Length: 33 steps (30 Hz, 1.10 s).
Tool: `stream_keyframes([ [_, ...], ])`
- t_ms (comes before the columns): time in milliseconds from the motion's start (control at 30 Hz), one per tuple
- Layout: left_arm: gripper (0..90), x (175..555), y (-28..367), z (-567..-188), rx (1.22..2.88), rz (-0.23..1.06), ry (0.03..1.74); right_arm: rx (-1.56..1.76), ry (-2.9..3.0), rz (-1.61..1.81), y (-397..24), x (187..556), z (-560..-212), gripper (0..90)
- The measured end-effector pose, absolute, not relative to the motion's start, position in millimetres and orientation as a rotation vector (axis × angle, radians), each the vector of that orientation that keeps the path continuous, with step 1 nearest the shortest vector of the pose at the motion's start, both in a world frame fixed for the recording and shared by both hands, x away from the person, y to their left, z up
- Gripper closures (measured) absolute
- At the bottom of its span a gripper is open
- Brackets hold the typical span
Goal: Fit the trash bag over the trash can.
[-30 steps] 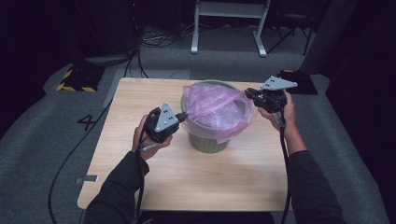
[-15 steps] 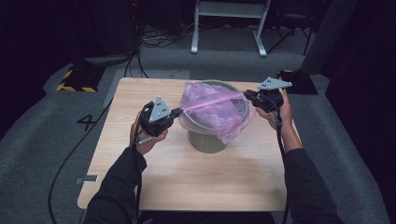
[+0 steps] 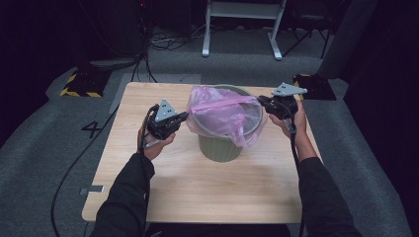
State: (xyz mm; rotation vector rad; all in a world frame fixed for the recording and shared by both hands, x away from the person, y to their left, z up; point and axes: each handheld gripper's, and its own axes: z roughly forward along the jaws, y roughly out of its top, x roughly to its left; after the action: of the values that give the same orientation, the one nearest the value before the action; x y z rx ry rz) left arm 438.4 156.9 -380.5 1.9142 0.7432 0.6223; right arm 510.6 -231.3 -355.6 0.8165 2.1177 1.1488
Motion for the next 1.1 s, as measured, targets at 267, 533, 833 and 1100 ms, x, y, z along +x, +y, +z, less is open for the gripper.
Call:
stream_keyframes([
  [267,90.0,449,152,-390,1.918,0.554,0.761,0.803,2.148,1.145,-228,510,-360,87.5],
  [533,90.0,455,153,-397,1.94,0.502,0.773,0.797,2.163,1.17,-226,506,-364,90.0],
  [833,84.1,442,161,-395,1.936,0.528,0.74,0.787,2.183,1.211,-232,501,-366,90.0],
  [1100,52.3,409,176,-372,1.845,0.627,0.696,0.79,2.164,1.231,-238,497,-363,90.0],
])
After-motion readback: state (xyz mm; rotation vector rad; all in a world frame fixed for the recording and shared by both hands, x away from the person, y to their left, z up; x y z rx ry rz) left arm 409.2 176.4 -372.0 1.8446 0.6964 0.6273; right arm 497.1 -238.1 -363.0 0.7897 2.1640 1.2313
